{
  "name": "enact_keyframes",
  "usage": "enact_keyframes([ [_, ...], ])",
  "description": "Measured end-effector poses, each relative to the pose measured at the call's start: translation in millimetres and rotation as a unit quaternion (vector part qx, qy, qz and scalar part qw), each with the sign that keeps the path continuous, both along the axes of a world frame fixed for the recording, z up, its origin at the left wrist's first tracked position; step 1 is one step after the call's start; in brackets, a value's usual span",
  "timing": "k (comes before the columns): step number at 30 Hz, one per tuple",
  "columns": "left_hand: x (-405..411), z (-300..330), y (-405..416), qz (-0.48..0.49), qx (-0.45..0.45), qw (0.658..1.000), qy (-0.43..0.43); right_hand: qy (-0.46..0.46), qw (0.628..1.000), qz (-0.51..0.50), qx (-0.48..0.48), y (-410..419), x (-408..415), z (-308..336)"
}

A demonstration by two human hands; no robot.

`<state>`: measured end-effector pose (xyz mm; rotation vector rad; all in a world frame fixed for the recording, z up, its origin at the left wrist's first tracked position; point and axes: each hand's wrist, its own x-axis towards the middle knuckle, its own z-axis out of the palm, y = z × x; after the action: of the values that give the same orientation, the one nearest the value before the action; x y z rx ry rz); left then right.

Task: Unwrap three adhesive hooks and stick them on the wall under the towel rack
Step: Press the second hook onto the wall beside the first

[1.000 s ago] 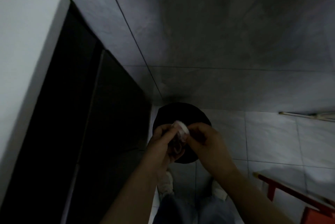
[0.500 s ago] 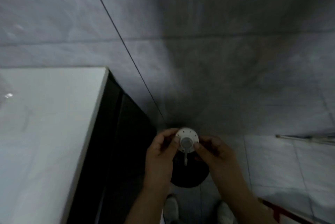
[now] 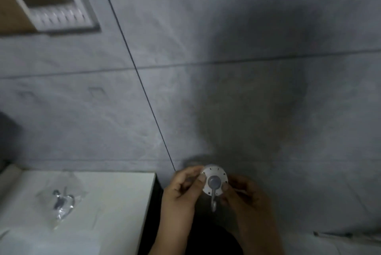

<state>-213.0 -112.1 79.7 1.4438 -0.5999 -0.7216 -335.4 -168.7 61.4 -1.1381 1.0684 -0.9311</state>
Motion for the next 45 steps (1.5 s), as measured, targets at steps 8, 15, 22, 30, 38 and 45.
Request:
enact_keyframes([
  [8,7,103,-14,0.005,-0.093,0.995,-0.043,-0.083,0.992,-0.006,-0.093,-14,10,113],
  [15,13,189,-16,-0.002,-0.17,0.982,-0.082,-0.076,0.981,-0.027,-0.178,-20,22,202],
  [22,22,271,-27,0.007,-0.252,0.964,-0.081,-0.039,0.946,-0.06,-0.315,-28,34,293],
  [30,34,352,-39,0.027,-0.304,0.943,-0.129,-0.097,0.931,-0.089,-0.341,-33,48,368],
  [38,46,415,-56,0.112,-0.372,0.911,-0.137,-0.082,0.887,-0.11,-0.441,-42,75,435],
  [45,54,464,-74,0.151,-0.383,0.906,-0.093,-0.052,0.846,-0.167,-0.503,-51,91,481],
])
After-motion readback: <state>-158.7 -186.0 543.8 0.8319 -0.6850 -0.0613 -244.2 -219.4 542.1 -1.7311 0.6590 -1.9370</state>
